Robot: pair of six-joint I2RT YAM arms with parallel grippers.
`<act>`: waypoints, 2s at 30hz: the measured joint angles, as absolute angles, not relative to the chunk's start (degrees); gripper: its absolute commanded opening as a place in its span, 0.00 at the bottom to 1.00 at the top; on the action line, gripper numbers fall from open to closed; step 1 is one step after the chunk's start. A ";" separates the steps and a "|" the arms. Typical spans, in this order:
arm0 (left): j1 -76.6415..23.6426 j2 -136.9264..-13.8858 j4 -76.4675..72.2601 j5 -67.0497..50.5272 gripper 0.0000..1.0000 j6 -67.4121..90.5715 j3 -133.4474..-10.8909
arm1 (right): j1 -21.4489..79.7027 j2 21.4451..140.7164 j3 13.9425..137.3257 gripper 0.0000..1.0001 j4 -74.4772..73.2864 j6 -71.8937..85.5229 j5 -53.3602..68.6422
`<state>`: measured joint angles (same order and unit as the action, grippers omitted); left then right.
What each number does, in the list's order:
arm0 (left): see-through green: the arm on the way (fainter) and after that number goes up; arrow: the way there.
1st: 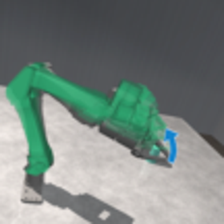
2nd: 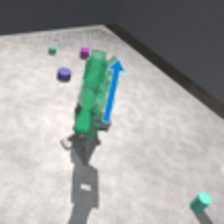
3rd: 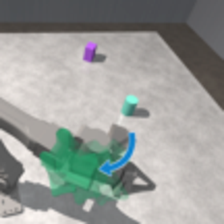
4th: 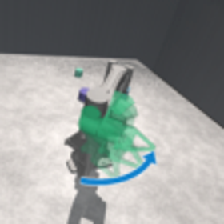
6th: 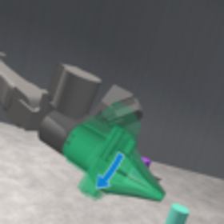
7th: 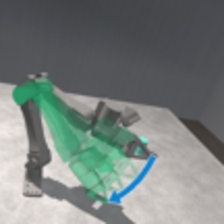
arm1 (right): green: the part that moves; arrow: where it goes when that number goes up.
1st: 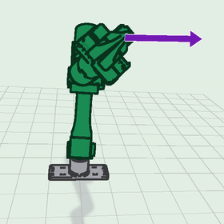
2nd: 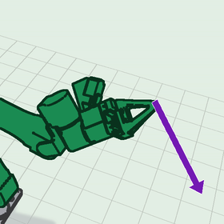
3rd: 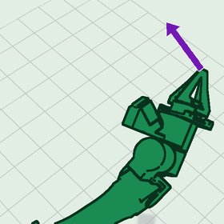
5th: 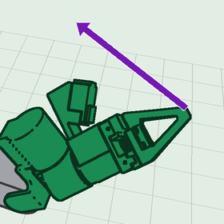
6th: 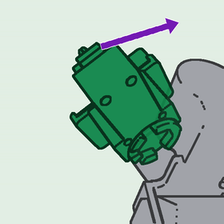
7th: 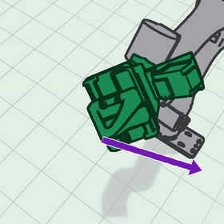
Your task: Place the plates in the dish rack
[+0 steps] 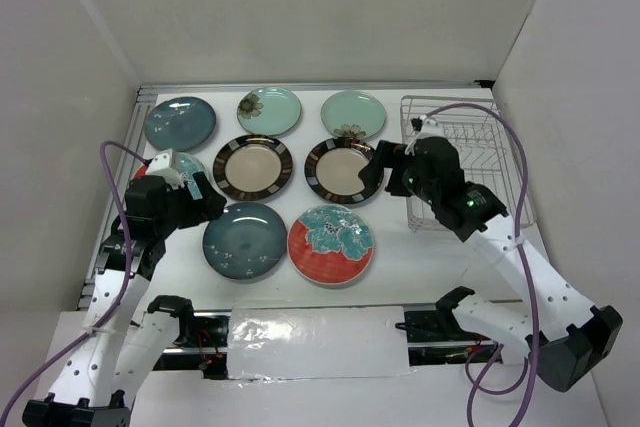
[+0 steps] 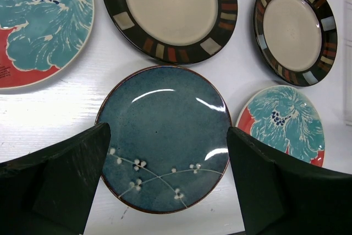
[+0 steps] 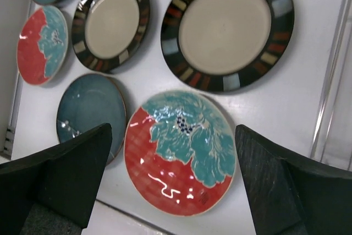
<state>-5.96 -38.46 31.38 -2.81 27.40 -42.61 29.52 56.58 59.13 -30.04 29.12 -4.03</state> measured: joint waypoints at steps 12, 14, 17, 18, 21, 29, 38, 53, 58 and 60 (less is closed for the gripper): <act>-7.11 -39.09 31.38 -3.57 1.00 26.98 -42.52 | 35.94 54.54 49.78 0.95 -30.79 37.91 -4.47; -7.44 -39.18 31.40 -3.88 1.00 26.94 -42.41 | 37.63 54.54 47.53 0.88 -30.68 41.67 -5.58; -7.70 -39.22 31.38 -4.29 1.00 26.94 -42.37 | 41.10 54.52 41.89 0.83 -30.48 45.58 -6.50; -7.73 -39.29 31.35 -4.45 1.00 26.94 -42.37 | 42.33 54.52 39.99 0.79 -30.44 47.51 -7.05; -7.70 -39.68 31.35 -4.80 1.00 26.76 -42.37 | 46.72 54.43 35.83 0.75 -30.76 53.60 -9.72; -7.73 -40.25 31.33 -5.74 1.00 26.68 -42.35 | 53.12 52.18 28.99 0.71 -29.08 65.58 -14.72; -7.73 -41.28 31.33 -6.35 1.00 26.20 -42.35 | 51.07 51.33 18.50 0.71 -20.38 71.66 -12.51; -7.73 -41.63 31.33 -6.74 1.00 25.69 -42.35 | 39.51 49.76 7.90 0.67 3.57 71.37 0.03; -7.73 -41.82 31.33 -6.94 1.00 25.67 -42.35 | 37.45 56.16 8.03 0.56 10.15 70.00 3.33; -7.90 -41.82 31.31 -6.94 1.00 25.67 -42.35 | 37.28 57.54 8.21 0.50 11.22 69.63 3.97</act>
<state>-7.90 -41.82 31.31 -6.94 25.67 -42.35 37.28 57.54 8.21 11.22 69.63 3.97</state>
